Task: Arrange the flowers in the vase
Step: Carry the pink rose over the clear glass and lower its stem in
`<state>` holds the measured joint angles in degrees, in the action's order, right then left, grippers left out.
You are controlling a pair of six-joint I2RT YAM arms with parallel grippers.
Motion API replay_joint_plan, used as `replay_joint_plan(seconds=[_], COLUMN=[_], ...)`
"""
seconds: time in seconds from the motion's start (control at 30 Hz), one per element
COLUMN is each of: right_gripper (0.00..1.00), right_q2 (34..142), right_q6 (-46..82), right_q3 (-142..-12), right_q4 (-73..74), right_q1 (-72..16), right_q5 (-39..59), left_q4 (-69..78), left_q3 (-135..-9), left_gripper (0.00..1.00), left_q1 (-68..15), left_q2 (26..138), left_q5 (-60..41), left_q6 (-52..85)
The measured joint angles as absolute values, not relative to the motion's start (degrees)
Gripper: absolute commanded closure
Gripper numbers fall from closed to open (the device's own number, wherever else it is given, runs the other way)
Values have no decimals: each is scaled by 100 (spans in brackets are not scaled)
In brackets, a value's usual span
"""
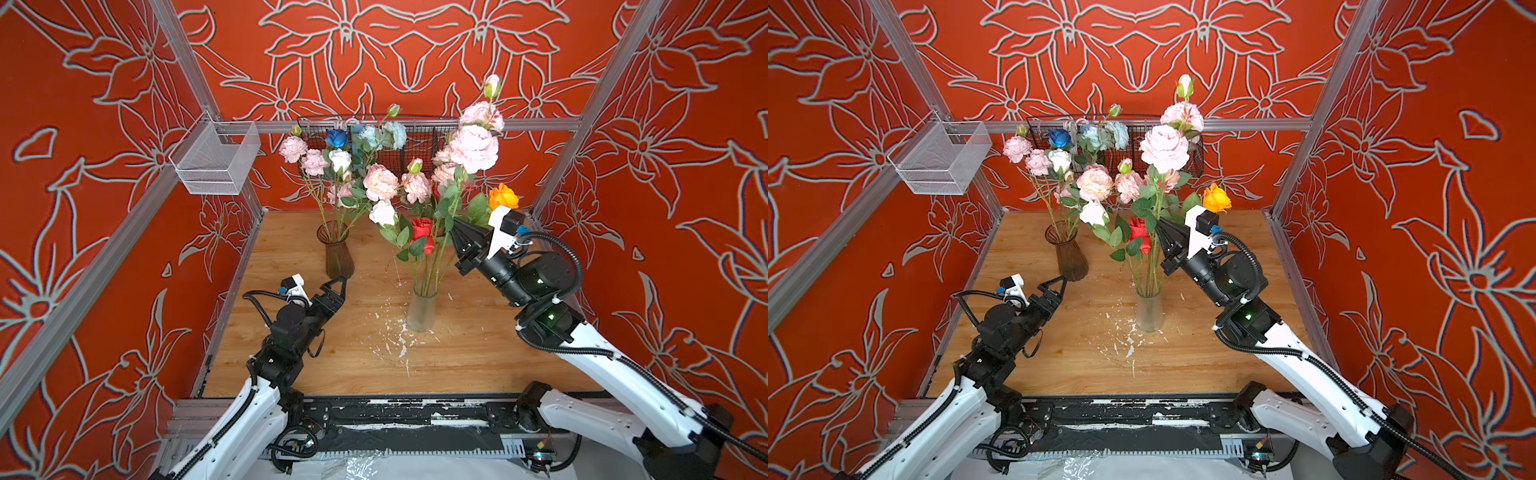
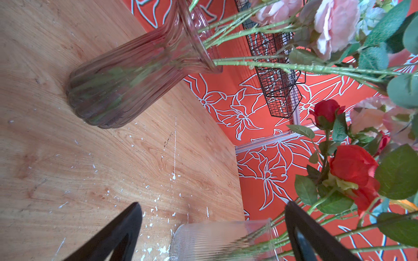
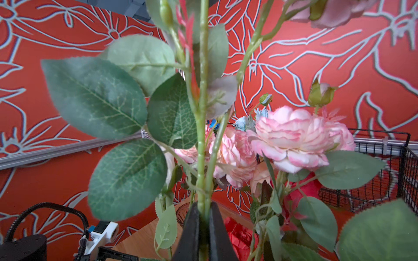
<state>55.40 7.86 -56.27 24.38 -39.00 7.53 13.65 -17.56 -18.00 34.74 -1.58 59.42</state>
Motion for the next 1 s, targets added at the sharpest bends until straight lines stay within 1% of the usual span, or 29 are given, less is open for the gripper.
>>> replay_joint_plan(seconds=[0.27, 0.47, 0.73, 1.0], right_gripper=[100, 100, 100, 100], right_q2=[5712, 5607, 5411, 5398], right_q6=[823, 1044, 1072, 1052], right_q3=[-5572, -4884, -4152, -3898], right_q4=[2543, 2585, 2475, 2425], right_q1=[-3900, -3900, -3911, -3913], right_q5=[738, 661, 558, 528], left_q4=[1417, 1415, 1420, 1422], left_q3=[-1756, -1756, -1754, -1754], left_gripper=[2, 2, 2, 2], left_q1=[-1800, -1800, -1800, -1800], left_q2=[3518, 3323, 3358, 3437], left_q5=[-211, -209, -263, -281], left_q6=[5942, 5944, 5951, 5959])
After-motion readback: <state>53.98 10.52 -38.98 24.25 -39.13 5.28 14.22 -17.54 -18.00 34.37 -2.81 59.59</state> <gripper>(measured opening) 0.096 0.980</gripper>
